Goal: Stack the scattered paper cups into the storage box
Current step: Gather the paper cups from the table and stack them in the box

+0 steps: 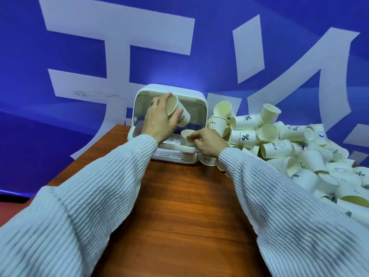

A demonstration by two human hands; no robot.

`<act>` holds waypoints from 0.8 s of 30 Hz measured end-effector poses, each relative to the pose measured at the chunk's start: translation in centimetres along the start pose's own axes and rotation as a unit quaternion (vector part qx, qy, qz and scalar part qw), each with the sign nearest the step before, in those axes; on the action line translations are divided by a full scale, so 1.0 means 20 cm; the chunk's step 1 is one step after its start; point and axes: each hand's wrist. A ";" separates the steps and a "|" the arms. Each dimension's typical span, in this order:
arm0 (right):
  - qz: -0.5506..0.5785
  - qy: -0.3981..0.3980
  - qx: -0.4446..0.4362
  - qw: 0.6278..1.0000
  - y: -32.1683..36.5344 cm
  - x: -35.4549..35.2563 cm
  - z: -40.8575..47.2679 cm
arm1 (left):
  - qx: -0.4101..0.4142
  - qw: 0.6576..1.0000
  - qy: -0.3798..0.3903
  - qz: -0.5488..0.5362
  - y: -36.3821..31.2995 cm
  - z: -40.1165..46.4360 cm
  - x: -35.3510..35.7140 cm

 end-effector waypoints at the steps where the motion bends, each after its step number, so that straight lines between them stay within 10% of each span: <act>1: 0.023 -0.029 0.002 0.999 -0.01 -0.01 -0.01 | 0.017 1.000 0.015 0.007 -0.01 0.01 0.02; 6: 0.108 -0.205 0.046 0.972 -0.11 -0.08 -0.08 | 0.075 0.993 0.085 0.046 -0.04 0.06 0.16; 15: 0.083 -0.218 0.087 0.968 -0.27 -0.19 -0.28 | -0.003 0.912 0.318 0.261 -0.02 -0.10 0.36; 24: 0.048 -0.166 0.140 0.975 -0.45 -0.38 -0.63 | 0.180 0.942 0.222 0.173 -0.36 -0.29 0.46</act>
Point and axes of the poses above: each hand's wrist, its own z-axis towards the middle knuckle, its own x-axis out of the palm, y = z × x, and after that the axes turned 2 degrees about -z, right-handed
